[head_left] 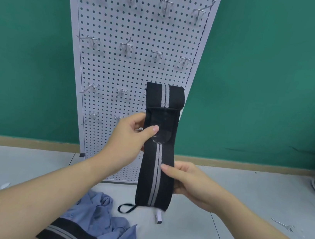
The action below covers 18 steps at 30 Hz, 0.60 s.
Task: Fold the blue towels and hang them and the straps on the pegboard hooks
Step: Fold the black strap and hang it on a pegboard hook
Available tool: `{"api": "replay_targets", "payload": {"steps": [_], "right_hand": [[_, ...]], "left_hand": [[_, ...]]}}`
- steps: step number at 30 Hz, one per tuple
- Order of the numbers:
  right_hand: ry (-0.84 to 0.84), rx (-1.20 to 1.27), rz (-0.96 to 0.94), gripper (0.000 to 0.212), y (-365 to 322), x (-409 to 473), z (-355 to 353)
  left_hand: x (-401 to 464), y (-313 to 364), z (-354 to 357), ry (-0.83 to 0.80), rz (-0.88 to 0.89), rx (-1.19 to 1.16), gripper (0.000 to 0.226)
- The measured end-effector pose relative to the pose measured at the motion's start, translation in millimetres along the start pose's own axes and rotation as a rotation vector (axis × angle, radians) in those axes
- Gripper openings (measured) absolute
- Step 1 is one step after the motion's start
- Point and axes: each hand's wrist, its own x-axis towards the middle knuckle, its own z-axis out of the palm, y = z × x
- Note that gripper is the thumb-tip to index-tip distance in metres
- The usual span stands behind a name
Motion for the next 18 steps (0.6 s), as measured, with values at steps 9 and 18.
{"api": "replay_targets", "payload": {"steps": [9, 18], "right_hand": [[0.02, 0.262, -0.091, 0.038, -7, 4, 4], [0.142, 0.477, -0.046, 0.03, -29, 2, 4]], "left_hand": [[6, -10, -13, 0.014, -0.018, 0.051, 0.02], [0, -16, -6, -0.115, 0.063, 0.16, 0.045]]}}
